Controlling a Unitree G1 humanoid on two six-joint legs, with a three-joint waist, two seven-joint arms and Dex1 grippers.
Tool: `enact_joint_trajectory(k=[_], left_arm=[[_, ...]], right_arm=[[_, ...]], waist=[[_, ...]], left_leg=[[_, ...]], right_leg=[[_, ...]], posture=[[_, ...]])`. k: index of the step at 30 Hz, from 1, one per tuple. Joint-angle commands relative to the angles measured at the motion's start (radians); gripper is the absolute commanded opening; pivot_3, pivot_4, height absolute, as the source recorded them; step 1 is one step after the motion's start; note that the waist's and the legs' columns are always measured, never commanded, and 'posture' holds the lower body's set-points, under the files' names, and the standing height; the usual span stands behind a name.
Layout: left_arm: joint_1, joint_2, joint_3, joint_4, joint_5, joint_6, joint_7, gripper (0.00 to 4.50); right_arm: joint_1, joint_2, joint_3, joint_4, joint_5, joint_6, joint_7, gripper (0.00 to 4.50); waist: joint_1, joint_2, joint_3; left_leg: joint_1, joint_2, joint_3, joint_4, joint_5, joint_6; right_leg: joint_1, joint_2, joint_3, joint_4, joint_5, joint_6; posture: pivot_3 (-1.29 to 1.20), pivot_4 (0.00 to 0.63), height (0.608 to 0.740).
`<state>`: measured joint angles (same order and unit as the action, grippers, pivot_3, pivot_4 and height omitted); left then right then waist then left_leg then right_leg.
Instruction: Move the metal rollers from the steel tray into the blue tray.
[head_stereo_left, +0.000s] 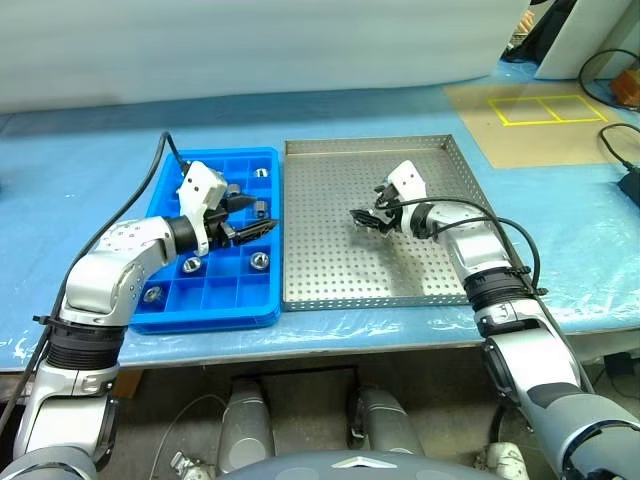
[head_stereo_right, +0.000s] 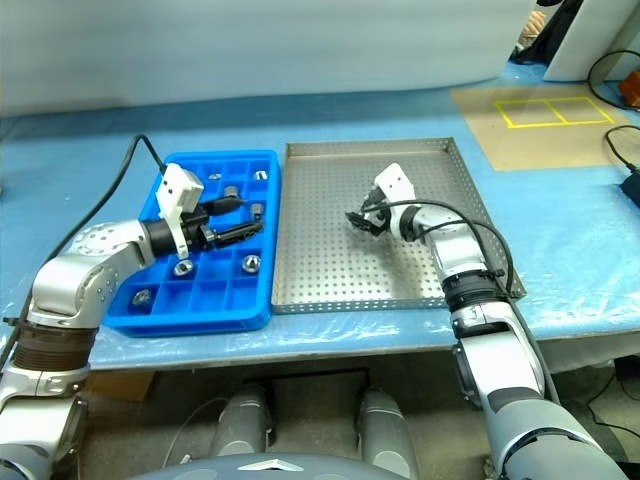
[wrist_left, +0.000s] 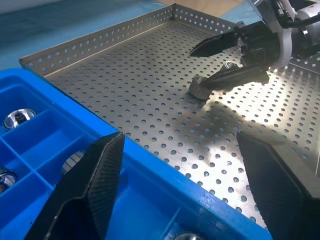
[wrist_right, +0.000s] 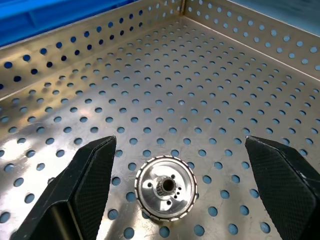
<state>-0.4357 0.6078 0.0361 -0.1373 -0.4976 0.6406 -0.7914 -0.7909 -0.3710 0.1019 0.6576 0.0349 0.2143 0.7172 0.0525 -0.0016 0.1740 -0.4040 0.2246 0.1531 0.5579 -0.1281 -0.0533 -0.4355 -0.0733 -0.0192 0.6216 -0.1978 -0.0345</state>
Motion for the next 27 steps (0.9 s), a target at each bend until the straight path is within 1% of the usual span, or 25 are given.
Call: enact_joint_trajectory(k=[1,7,10,14,16,17,27], left_arm=[[0.006,0.011,0.028,-0.054,-0.003,-0.008,0.009,3.77],[0.011,0.012,0.026,-0.048,0.001,-0.012,0.015,3.77],[0.009,0.01,0.023,-0.046,0.002,-0.013,0.017,3.77],[0.011,0.009,0.017,-0.048,0.001,-0.011,0.014,3.77],[0.011,0.01,0.017,-0.048,0.002,-0.011,0.013,3.77],[0.011,0.011,0.016,-0.048,0.002,-0.012,0.011,3.77],[0.013,0.018,0.02,-0.045,0.004,-0.014,0.002,3.77]], right_arm=[[-0.025,0.016,0.005,0.016,-0.011,-0.04,-0.001,4.32],[-0.014,0.043,0.023,-0.003,-0.021,-0.05,0.022,4.32],[-0.002,0.047,0.031,-0.024,-0.02,-0.053,0.037,3.73],[-0.005,0.04,0.037,0.002,-0.049,-0.055,0.007,2.34],[0.006,0.033,0.044,-0.014,-0.051,-0.061,0.029,1.63],[0.012,0.033,0.044,-0.027,-0.049,-0.06,0.037,1.58],[0.031,0.043,0.076,-0.052,-0.076,-0.074,0.055,1.59]], waist=[[0.001,0.0,0.0],[0.001,0.0,0.0],[0.001,0.0,0.0],[0.001,0.0,0.0],[0.001,0.0,0.0],[0.001,0.0,0.0],[0.0,0.0,0.0]], left_leg=[[0.0,0.0,0.0,0.0,0.0,0.0],[0.0,0.0,0.0,0.0,0.0,0.0],[0.0,0.0,0.0,0.0,0.0,0.0],[0.0,0.0,0.0,0.0,0.0,0.0],[0.0,0.0,0.0,0.0,0.0,0.0],[0.0,0.0,0.0,0.0,0.0,0.0],[0.0,0.0,0.0,0.0,0.0,0.0]], right_leg=[[0.0,0.0,0.0,0.0,0.0,0.0],[0.0,0.0,0.0,0.0,0.0,0.0],[0.0,0.0,0.0,0.0,0.0,0.0],[0.0,0.0,0.0,0.0,0.0,0.0],[0.0,0.0,0.0,0.0,0.0,0.0],[0.0,0.0,0.0,0.0,0.0,0.0],[0.0,0.0,0.0,0.0,0.0,0.0]], posture=[[-0.01,0.15,0.74],[-0.01,0.15,0.74],[-0.01,0.15,0.74],[-0.02,0.15,0.74],[-0.02,0.15,0.74],[-0.02,0.15,0.74],[-0.01,0.15,0.74]])
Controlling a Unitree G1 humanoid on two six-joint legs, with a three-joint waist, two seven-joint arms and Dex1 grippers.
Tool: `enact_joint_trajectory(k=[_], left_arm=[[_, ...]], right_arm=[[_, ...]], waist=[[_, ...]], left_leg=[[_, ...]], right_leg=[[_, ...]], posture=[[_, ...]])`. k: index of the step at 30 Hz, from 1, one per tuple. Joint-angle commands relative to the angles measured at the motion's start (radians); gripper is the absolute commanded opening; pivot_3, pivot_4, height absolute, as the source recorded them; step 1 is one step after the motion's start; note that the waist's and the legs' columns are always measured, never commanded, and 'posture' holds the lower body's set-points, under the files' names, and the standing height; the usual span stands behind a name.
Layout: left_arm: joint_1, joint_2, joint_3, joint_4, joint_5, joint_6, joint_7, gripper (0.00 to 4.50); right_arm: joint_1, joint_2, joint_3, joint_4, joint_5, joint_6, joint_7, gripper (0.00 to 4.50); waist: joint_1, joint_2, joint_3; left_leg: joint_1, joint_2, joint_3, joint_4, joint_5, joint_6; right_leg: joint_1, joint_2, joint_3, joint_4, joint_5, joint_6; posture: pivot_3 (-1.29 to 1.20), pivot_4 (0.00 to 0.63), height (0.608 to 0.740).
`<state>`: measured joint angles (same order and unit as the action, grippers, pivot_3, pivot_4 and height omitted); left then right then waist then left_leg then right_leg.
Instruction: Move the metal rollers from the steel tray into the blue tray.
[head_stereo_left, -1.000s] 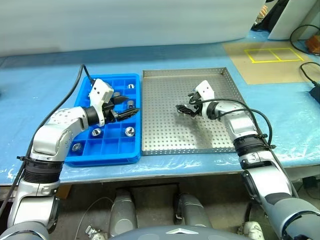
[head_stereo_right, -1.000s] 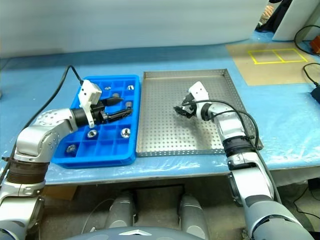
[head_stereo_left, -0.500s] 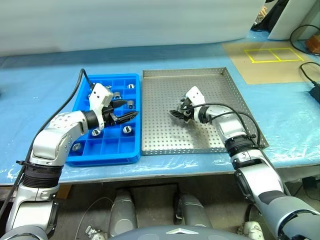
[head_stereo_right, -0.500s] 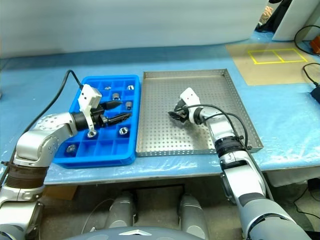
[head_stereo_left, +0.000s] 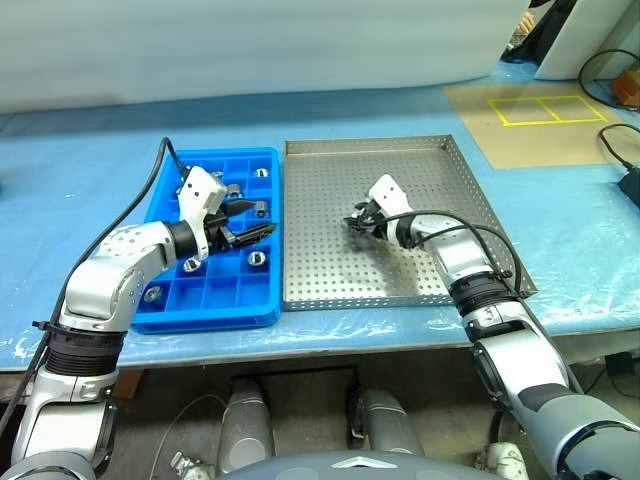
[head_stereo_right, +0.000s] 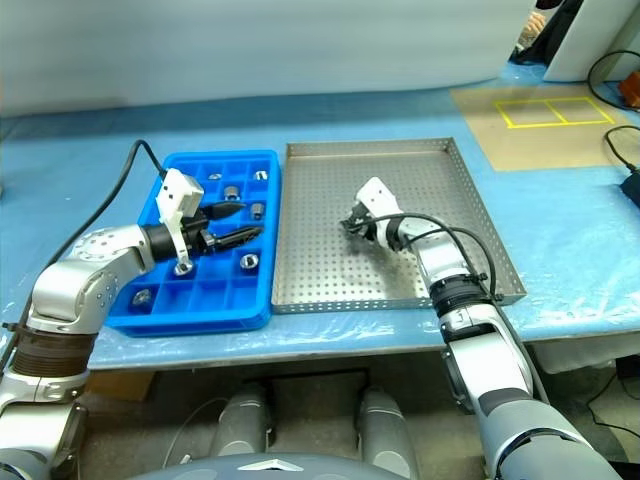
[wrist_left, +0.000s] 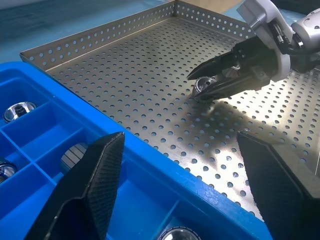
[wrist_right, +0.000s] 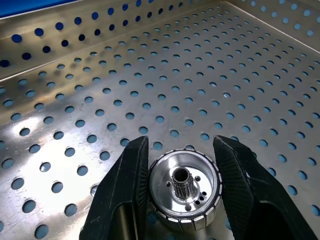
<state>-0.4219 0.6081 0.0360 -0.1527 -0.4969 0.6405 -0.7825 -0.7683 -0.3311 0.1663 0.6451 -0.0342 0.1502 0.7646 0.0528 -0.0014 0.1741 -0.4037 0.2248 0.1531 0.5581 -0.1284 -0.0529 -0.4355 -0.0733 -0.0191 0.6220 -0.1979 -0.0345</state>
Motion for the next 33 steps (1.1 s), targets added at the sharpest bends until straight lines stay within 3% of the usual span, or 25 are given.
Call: enact_joint_trajectory(k=[1,6,11,16,27,33], left_arm=[[0.001,0.02,0.023,-0.03,0.004,-0.014,-0.006,3.77],[0.01,0.063,0.108,-0.068,-0.047,0.014,-0.008,3.77],[0.094,0.2,0.226,-0.068,-0.046,0.001,-0.065,3.77],[0.165,0.277,0.309,-0.075,-0.045,-0.01,-0.083,3.77],[0.378,0.251,0.472,-0.242,-0.085,0.051,0.008,3.77],[0.407,0.224,0.463,-0.3,-0.101,0.071,0.051,3.77]], right_arm=[[0.005,0.006,0.007,-0.046,-0.001,-0.003,0.006,1.59],[-0.018,0.027,-0.003,-0.161,0.046,0.036,0.05,1.59],[-0.048,0.083,0.059,-0.261,0.041,0.034,0.102,1.59],[-0.098,0.163,0.077,-0.272,0.075,0.047,0.144,1.59],[-0.219,0.399,0.169,0.016,0.018,-0.139,0.13,1.59],[-0.262,0.436,0.154,0.226,-0.032,-0.241,0.038,1.59]], waist=[[0.0,0.0,0.0],[-0.003,0.0,0.001],[-0.008,0.0,0.001],[0.012,-0.001,0.001],[0.069,-0.001,0.001],[0.083,-0.002,0.001]], left_leg=[[0.0,0.0,0.0,0.0,0.0,0.0],[-0.001,0.0,0.0,0.0,0.0,0.0],[-0.001,0.001,0.0,-0.002,0.0,0.0],[-0.001,0.001,0.0,-0.006,0.0,0.0],[-0.001,0.001,-0.002,-0.013,0.0,-0.001],[-0.001,0.001,-0.003,-0.014,0.0,-0.001]], right_leg=[[0.0,0.0,0.0,0.0,0.0,0.0],[-0.001,0.0,0.0,0.0,0.0,0.0],[-0.002,0.001,0.0,0.0,-0.001,-0.001],[-0.003,0.0,-0.001,-0.002,-0.001,-0.001],[-0.004,0.0,-0.004,-0.003,-0.004,-0.003],[-0.003,0.0,-0.004,-0.003,-0.005,-0.003]], posture=[[-0.01,0.15,0.74],[0.02,0.15,0.74],[0.08,0.15,0.74],[0.16,0.15,0.74],[0.29,0.15,0.74],[0.31,0.15,0.74]])
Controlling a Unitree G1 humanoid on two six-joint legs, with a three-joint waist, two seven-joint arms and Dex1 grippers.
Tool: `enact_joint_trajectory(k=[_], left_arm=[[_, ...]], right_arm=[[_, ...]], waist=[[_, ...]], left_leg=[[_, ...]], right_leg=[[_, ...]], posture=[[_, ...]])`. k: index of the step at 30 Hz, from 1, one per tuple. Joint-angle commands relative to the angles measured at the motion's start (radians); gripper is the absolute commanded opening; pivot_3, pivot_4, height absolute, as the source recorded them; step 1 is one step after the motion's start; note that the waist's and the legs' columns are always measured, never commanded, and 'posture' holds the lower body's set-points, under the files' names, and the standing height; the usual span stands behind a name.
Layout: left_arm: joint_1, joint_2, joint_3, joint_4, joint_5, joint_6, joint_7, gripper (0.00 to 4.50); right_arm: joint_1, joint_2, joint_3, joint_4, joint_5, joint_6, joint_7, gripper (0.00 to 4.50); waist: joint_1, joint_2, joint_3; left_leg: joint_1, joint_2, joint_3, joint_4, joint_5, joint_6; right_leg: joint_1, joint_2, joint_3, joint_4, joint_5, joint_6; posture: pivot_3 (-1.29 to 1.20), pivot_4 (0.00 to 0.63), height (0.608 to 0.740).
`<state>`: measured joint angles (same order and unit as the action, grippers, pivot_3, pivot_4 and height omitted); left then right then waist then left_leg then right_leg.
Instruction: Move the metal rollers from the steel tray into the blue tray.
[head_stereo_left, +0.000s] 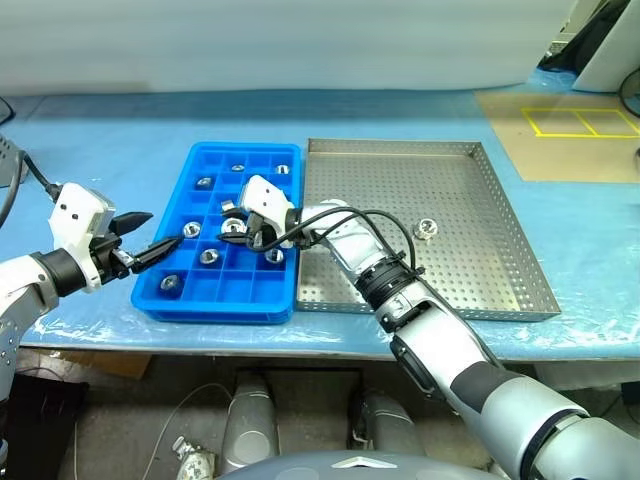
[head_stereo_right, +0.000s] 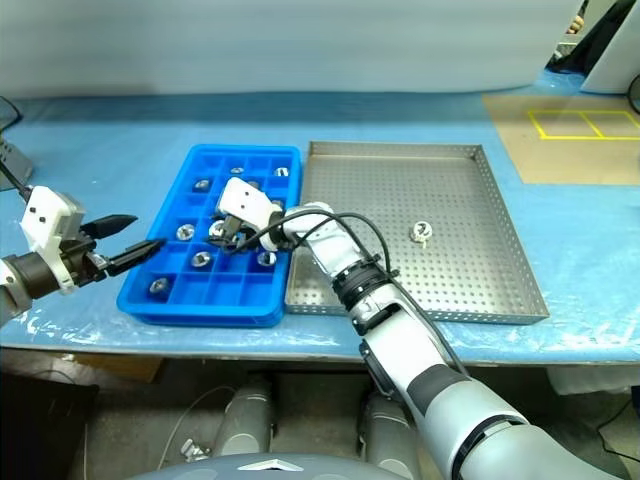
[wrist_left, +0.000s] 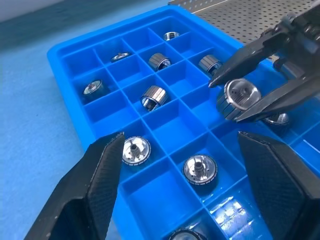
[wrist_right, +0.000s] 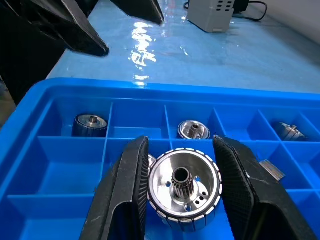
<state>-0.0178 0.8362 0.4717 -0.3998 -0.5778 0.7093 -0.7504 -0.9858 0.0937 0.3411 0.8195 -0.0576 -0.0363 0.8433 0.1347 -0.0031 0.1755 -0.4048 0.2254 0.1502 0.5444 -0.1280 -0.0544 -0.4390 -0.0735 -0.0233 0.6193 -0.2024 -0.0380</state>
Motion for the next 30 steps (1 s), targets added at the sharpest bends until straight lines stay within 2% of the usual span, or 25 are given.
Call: enact_joint_trajectory(k=[1,16,23,26,30], left_arm=[[0.002,-0.008,0.024,-0.056,-0.024,0.005,0.025,3.77],[-0.084,-0.006,-0.096,0.023,-0.009,0.001,0.021,3.77],[-0.121,-0.026,-0.124,0.022,-0.037,0.008,0.019,3.77],[-0.128,-0.031,-0.142,0.026,-0.034,0.007,0.017,3.77],[-0.15,-0.04,-0.18,0.032,-0.032,0.003,0.01,3.77]], right_arm=[[-0.051,0.01,-0.027,0.072,-0.011,-0.063,-0.052,1.59],[0.009,0.014,-0.035,0.07,-0.029,-0.083,-0.094,1.59],[0.016,-0.011,-0.102,0.045,-0.005,-0.004,-0.165,3.79],[0.036,-0.059,-0.11,0.005,-0.014,0.005,-0.17,3.79],[0.098,-0.16,-0.14,-0.173,0.024,0.084,-0.115,3.79]], waist=[[0.002,0.0,0.0],[-0.009,0.0,0.0],[-0.01,-0.001,0.0],[-0.008,-0.001,0.0],[-0.004,-0.001,0.0]], left_leg=[[0.0,0.0,0.0,0.0,0.0,0.0],[0.0,0.0,0.0,0.0,0.001,-0.001],[0.001,0.0,0.0,0.001,0.001,-0.001],[0.001,0.0,0.0,0.001,0.001,-0.001],[0.001,0.0,0.0,0.002,0.001,-0.001]], right_leg=[[0.0,0.0,0.0,0.0,0.0,0.0],[-0.001,0.0,0.0,0.001,0.0,0.0],[0.0,0.0,0.0,0.002,0.0,0.0],[0.0,0.0,0.0,0.003,0.0,0.0],[0.002,0.0,0.0,0.003,0.0,0.0]], posture=[[0.3,0.15,0.74],[0.22,0.15,0.74],[0.19,0.15,0.74],[0.16,0.15,0.74],[0.11,0.15,0.74]])
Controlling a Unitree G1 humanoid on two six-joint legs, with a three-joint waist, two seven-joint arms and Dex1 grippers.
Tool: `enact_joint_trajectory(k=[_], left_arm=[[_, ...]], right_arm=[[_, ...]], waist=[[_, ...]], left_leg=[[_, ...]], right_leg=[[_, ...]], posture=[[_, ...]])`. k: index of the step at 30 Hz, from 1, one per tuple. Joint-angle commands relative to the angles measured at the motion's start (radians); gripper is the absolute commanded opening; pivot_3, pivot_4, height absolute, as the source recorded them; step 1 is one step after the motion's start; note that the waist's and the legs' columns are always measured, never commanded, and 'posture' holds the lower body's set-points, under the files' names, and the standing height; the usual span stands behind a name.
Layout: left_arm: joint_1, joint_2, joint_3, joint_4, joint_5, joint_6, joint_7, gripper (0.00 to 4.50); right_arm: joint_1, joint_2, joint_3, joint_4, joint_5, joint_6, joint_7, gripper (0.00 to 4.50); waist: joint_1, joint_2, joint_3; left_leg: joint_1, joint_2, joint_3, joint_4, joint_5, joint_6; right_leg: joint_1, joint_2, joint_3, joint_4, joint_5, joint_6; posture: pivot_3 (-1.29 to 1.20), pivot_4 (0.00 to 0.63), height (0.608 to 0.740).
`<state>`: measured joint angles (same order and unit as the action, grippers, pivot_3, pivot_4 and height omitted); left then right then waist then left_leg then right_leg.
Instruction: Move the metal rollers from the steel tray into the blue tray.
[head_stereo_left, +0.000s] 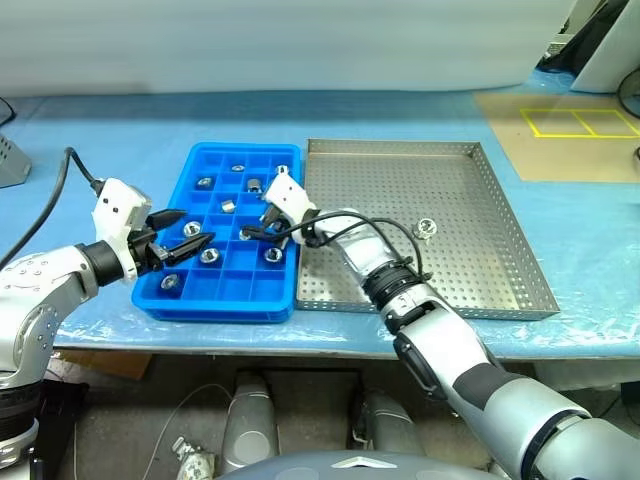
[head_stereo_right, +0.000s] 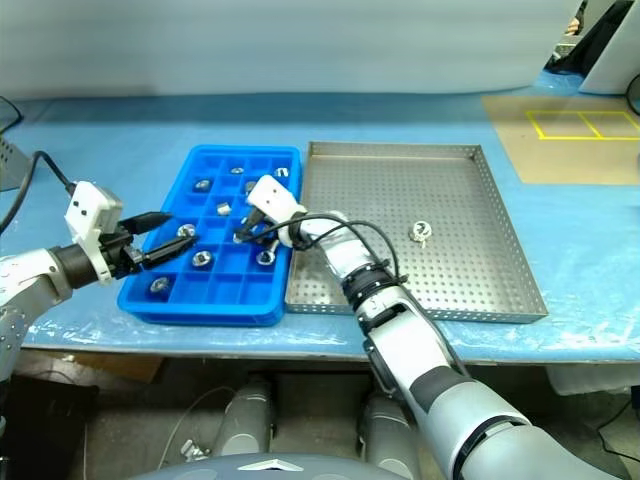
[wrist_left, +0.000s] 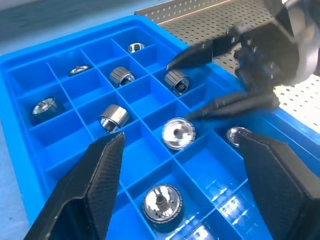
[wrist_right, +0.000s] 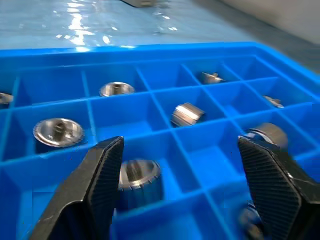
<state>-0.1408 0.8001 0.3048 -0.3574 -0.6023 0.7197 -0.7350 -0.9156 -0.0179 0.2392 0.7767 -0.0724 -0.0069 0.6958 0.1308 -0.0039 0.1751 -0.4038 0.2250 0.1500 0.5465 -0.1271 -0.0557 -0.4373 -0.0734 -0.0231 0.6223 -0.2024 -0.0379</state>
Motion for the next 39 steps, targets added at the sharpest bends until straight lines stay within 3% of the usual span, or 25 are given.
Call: enact_joint_trajectory(k=[1,5,8,11,18,39], left_arm=[[-0.04,-0.012,-0.031,-0.002,-0.006,-0.011,-0.009,3.77],[-0.09,-0.054,-0.108,0.024,-0.004,-0.02,-0.029,3.77],[-0.17,-0.136,-0.231,0.074,0.003,-0.047,-0.078,3.77],[-0.242,-0.19,-0.3,0.142,0.037,-0.073,-0.104,3.77],[-0.315,-0.24,-0.365,0.235,0.088,-0.122,-0.154,3.77],[-0.272,-0.225,-0.336,0.271,0.126,-0.156,-0.17,3.77]], right_arm=[[0.052,-0.095,-0.057,-0.2,0.059,0.09,0.059,3.79],[0.147,-0.283,-0.098,-0.417,0.095,0.21,0.15,3.79],[0.242,-0.469,-0.162,-0.478,0.063,0.258,0.153,3.79],[0.283,-0.533,-0.197,-0.505,0.066,0.293,0.1,3.79],[0.297,-0.514,-0.254,-0.384,0.066,0.283,-0.052,3.79],[0.274,-0.478,-0.193,-0.272,0.028,0.207,-0.086,3.79]], waist=[[-0.002,0.0,0.0],[-0.005,0.0,0.0],[-0.023,0.001,-0.001],[-0.036,0.001,-0.001],[-0.099,0.001,-0.001],[-0.09,0.001,-0.001]], left_leg=[[0.0,0.0,0.0,0.0,0.0,0.0],[0.0,0.0,0.0,0.0,0.001,-0.002],[0.001,0.0,0.0,0.001,0.002,-0.004],[0.001,-0.001,0.002,0.002,0.002,-0.004],[0.005,-0.001,0.003,0.003,0.002,-0.003],[0.004,0.0,0.003,0.011,-0.002,0.003]], right_leg=[[0.0,0.0,0.0,0.0,0.0,0.0],[0.0,0.001,0.0,0.0,0.0,0.0],[0.0,0.001,0.001,0.0,0.0,0.0],[0.002,0.001,0.002,-0.001,0.0,0.001],[0.001,0.002,0.005,0.001,0.0,0.001],[0.006,0.001,0.004,0.001,0.0,0.001]], posture=[[0.11,0.15,0.74],[0.04,0.15,0.74],[-0.05,0.15,0.74],[-0.09,0.15,0.74],[-0.15,0.15,0.74],[-0.12,0.15,0.74]])
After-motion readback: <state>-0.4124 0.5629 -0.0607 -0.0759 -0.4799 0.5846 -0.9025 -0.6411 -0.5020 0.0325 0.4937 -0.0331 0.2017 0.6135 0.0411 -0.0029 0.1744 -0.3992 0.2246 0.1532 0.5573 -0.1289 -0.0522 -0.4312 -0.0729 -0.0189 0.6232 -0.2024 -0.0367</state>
